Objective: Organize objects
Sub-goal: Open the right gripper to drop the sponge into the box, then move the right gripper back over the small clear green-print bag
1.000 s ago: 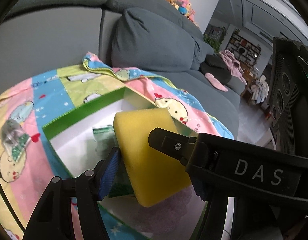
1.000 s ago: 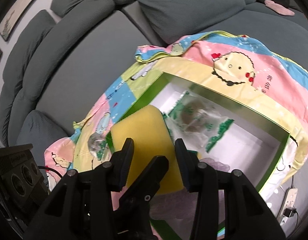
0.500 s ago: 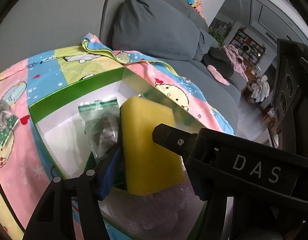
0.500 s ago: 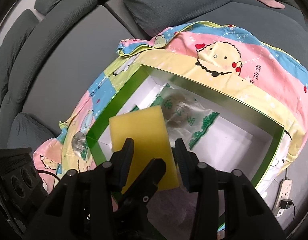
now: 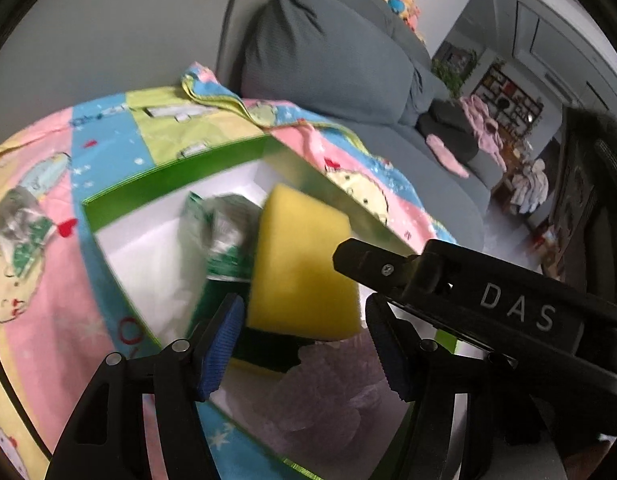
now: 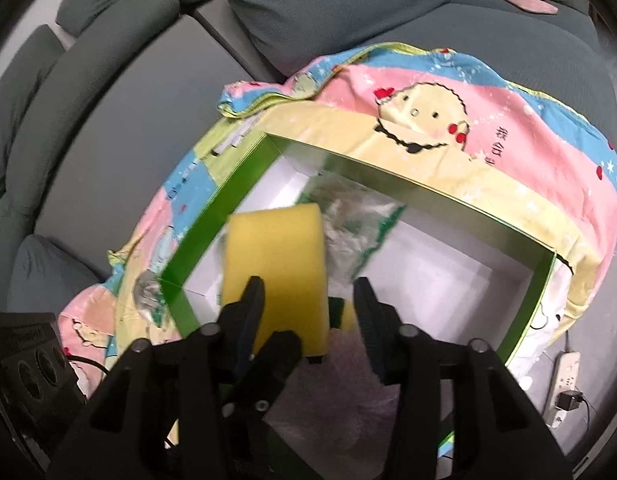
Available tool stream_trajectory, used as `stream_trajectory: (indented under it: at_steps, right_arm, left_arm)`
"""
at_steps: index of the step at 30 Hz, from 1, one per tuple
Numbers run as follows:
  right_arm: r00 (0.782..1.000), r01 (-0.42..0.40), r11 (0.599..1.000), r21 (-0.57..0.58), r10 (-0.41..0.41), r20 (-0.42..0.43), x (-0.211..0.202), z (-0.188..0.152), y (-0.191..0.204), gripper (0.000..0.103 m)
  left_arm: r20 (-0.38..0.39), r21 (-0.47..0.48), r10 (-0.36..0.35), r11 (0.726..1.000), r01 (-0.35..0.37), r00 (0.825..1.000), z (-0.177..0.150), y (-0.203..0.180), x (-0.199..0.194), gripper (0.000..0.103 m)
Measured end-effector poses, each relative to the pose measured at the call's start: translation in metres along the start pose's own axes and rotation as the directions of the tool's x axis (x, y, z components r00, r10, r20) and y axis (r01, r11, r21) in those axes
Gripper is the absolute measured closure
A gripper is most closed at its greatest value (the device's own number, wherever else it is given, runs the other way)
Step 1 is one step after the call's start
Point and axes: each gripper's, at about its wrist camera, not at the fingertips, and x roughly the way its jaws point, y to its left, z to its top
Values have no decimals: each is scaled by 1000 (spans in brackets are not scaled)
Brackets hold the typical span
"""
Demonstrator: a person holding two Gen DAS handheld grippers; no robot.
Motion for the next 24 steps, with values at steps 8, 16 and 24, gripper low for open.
stream_trajectory:
  at_steps: [8, 16, 24]
  right_arm:
    - [995, -42, 999, 9, 42, 86, -17, 1, 10, 34]
    - [982, -56, 998, -40, 62, 178, -33, -5, 36, 34]
    - [964, -207, 962, -176, 231, 128, -30, -20, 93, 26]
  left_arm:
    - [114, -145, 53, 989, -36, 992, -3, 52, -65, 33]
    - [168, -406, 300, 889, -212, 939, -41, 139, -124, 26]
    - [139, -593, 447, 753, -287, 884, -67, 207, -160, 26]
